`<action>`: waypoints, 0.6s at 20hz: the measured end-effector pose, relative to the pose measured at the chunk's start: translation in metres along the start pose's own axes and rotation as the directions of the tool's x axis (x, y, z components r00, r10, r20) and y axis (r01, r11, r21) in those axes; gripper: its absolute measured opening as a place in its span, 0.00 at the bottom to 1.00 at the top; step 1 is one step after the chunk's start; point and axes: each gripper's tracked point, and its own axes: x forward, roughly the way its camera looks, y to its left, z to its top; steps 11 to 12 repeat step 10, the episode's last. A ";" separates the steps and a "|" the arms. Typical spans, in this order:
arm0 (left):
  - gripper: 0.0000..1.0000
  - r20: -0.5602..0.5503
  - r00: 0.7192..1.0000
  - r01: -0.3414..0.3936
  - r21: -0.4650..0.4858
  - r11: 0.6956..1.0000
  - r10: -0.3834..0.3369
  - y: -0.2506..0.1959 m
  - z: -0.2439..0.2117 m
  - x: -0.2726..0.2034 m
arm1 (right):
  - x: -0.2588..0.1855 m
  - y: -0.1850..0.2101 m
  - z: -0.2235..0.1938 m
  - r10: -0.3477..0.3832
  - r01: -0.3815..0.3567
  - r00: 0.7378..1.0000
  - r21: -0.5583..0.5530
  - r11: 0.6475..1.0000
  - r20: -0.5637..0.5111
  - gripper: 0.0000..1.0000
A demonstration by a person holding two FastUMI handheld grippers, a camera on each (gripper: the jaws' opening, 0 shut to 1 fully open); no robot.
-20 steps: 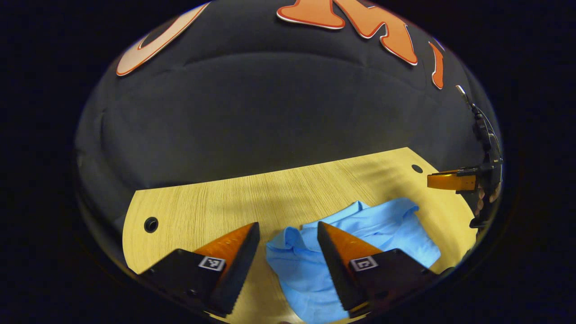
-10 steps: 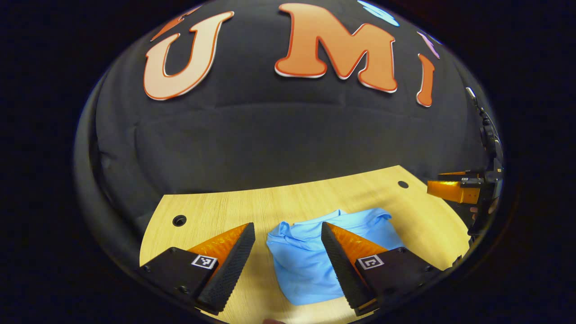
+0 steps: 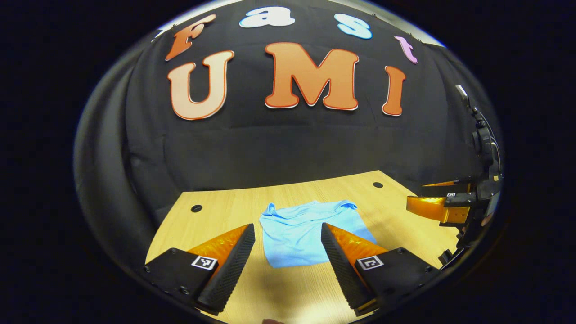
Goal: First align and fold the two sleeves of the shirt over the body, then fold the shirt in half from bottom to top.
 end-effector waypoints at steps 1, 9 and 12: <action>0.97 0.021 1.000 -0.014 -0.004 1.000 0.014 -0.002 0.001 -0.020 | -0.016 0.006 -0.001 0.005 -0.005 1.000 -0.021 1.000 0.024 0.91; 0.97 0.184 0.978 -0.096 -0.040 0.995 0.101 -0.009 0.005 -0.131 | -0.111 0.018 0.005 0.002 0.030 0.979 -0.155 0.987 0.203 0.94; 0.97 0.203 0.973 -0.100 -0.047 0.994 0.108 -0.011 0.006 -0.142 | -0.119 0.019 0.005 0.007 0.027 0.976 -0.152 0.988 0.219 0.94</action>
